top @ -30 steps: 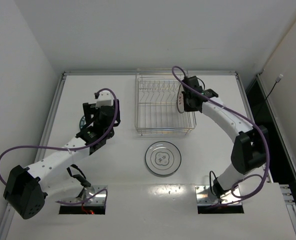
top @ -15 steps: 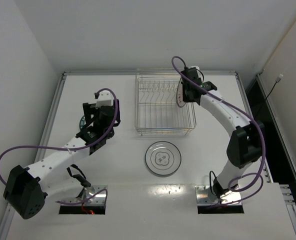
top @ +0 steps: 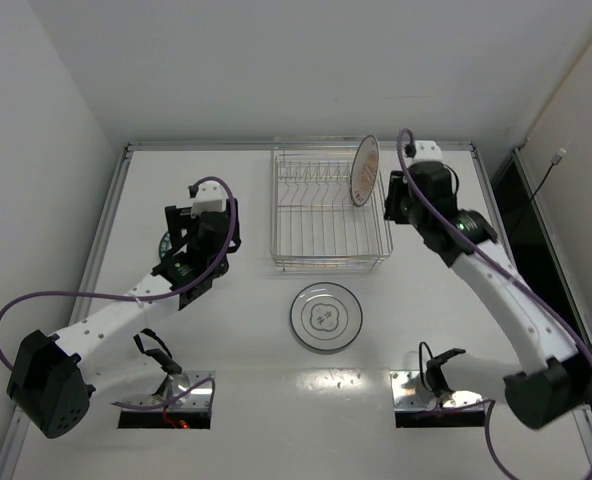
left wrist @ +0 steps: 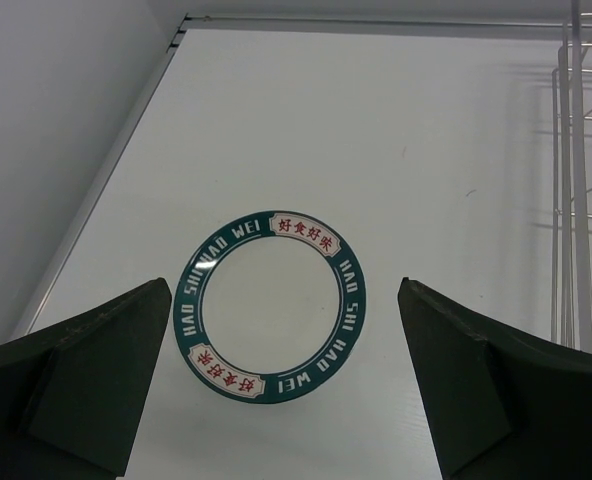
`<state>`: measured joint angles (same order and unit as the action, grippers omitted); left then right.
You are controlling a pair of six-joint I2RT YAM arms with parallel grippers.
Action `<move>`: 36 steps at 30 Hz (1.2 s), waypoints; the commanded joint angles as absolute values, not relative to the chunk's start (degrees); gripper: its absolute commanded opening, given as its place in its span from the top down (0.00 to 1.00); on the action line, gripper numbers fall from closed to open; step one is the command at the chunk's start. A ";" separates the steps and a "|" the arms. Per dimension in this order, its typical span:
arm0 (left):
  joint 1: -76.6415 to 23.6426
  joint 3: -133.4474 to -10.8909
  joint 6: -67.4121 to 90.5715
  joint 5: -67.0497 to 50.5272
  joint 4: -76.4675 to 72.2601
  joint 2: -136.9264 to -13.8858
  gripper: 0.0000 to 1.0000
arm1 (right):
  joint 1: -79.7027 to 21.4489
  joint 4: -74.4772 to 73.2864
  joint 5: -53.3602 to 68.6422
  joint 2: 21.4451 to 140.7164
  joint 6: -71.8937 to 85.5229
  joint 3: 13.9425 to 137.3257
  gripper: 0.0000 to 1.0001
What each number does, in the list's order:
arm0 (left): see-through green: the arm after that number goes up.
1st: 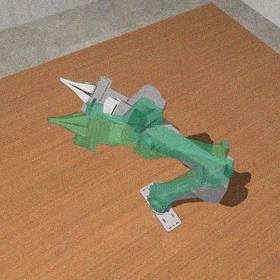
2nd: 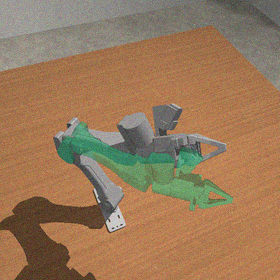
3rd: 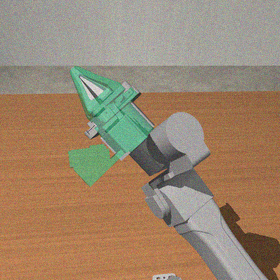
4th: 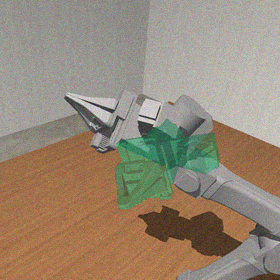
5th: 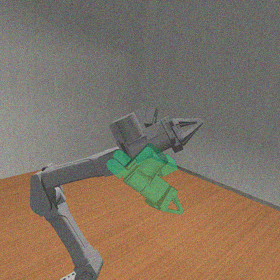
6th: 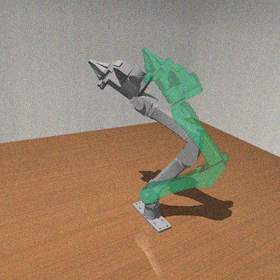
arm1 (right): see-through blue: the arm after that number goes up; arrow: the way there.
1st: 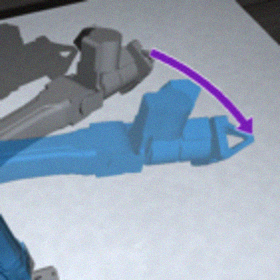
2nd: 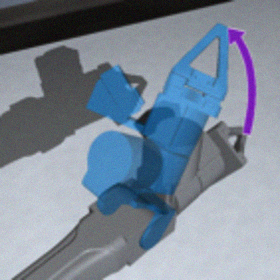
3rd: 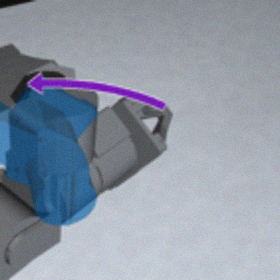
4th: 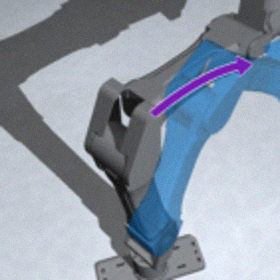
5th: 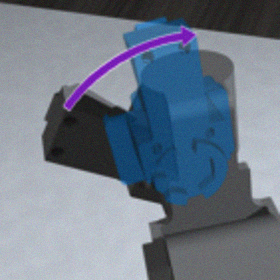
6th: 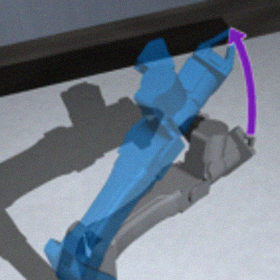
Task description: Load the plates into the dish rack
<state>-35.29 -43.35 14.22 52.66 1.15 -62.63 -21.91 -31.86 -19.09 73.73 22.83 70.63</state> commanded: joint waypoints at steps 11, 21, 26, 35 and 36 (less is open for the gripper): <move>-35.68 -44.65 13.01 52.73 -2.99 -64.15 0.03 | -21.71 -31.20 -13.18 48.35 35.06 51.68 0.53; -35.68 -42.81 9.77 45.02 -6.58 -64.16 0.03 | -21.71 -29.79 -11.17 47.90 40.86 58.70 0.77; -35.68 -43.51 9.06 36.83 -6.06 -65.65 0.03 | -21.71 -14.50 -11.94 43.32 41.39 56.86 0.76; -35.68 -43.51 10.28 32.43 -4.75 -63.02 0.02 | -19.88 -38.06 -6.90 57.14 43.05 62.80 0.80; -35.68 -43.51 10.28 31.82 -4.75 -63.02 0.02 | -18.82 -36.93 -4.25 56.00 43.76 59.97 0.75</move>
<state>-35.29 -43.20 9.69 34.65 -3.05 -64.93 -20.75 -29.21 -9.98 56.62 40.86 66.43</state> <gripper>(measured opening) 0.978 0.226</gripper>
